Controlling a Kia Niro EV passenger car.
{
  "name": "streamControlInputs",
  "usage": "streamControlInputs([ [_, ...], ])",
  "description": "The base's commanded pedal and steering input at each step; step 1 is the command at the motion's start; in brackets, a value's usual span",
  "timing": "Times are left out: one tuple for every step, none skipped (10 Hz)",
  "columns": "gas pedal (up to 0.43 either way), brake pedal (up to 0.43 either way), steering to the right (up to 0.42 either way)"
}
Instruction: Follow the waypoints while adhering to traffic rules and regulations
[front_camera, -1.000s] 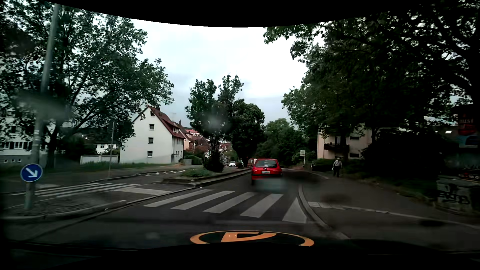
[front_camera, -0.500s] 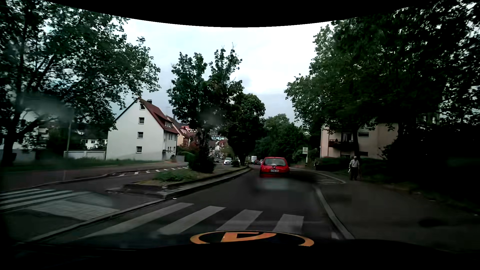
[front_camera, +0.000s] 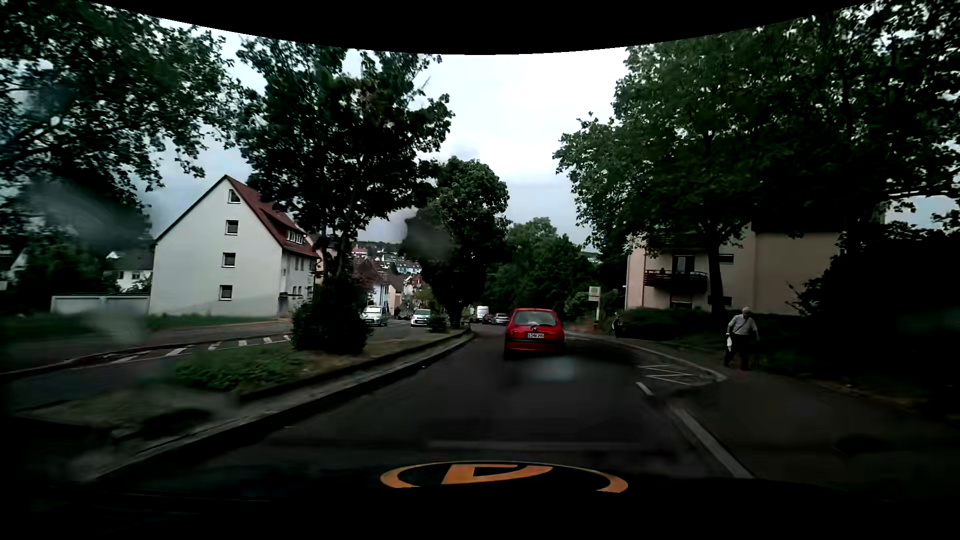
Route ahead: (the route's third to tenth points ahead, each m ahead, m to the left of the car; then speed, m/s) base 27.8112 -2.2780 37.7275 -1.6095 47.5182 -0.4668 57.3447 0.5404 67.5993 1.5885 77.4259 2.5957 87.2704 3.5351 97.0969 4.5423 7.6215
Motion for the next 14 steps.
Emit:
streamControlInputs([
  [0.02,0.0,0.067],
  [0.02,0.0,0.061],
  [0.02,0.0,0.053],
  [0.02,0.0,0.047],
  [0.02,0.0,0.036],
  [0.02,0.0,0.023],
  [0.02,0.0,0.009],
  [0.02,0.0,0.004],
  [0.02,0.0,0.002],
  [0.02,0.0,-0.001],
  [0.02,0.0,-0.002],
  [0.02,0.0,-0.002],
  [0.02,0.0,-0.002],
  [0.02,0.0,-0.002],
])
